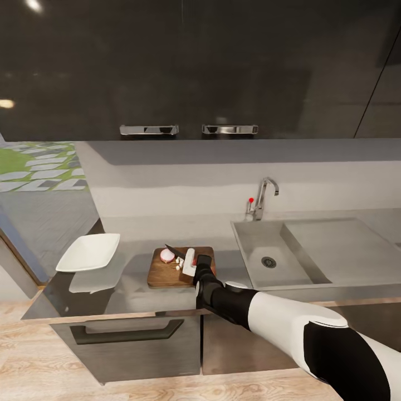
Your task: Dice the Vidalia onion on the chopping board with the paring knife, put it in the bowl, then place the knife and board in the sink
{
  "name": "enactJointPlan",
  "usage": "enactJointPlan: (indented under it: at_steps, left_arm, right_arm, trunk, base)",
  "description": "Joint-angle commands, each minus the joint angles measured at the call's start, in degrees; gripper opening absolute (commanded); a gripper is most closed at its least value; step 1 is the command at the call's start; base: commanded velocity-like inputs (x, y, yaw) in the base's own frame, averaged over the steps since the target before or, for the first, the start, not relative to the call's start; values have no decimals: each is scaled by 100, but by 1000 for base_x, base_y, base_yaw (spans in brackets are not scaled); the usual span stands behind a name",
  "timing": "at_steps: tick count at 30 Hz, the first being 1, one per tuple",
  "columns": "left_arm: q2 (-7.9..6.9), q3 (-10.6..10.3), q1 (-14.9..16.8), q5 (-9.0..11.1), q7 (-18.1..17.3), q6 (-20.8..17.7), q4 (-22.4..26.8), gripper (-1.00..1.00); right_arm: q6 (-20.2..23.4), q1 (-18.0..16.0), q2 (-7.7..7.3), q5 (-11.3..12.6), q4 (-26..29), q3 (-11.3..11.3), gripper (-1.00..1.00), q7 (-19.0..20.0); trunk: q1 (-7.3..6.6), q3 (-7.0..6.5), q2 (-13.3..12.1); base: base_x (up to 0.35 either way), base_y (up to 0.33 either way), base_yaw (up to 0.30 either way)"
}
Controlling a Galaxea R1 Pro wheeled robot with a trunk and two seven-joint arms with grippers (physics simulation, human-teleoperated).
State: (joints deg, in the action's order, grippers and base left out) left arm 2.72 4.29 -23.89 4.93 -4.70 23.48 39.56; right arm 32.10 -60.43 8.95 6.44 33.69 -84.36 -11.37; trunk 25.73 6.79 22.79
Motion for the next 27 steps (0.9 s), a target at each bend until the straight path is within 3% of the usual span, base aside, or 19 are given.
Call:
enactJointPlan:
  at_steps: [1,14,27]
  left_arm:
    - [5,20,-1,52,-50,-2,7,100]
    - [5,20,-1,52,-48,-2,7,100]
    - [1,20,-1,52,-50,-2,7,100]
  right_arm:
    - [25,-13,1,59,6,-45,-100,-45]
    - [25,-13,-1,59,6,-52,-100,-41]
    - [178,-13,10,66,6,-246,-100,69]
  trunk:
    - [5,12,13]
    - [5,12,13]
    - [5,12,13]
  base:
    - [74,41,0]
    - [11,6,0]
    - [0,0,0]
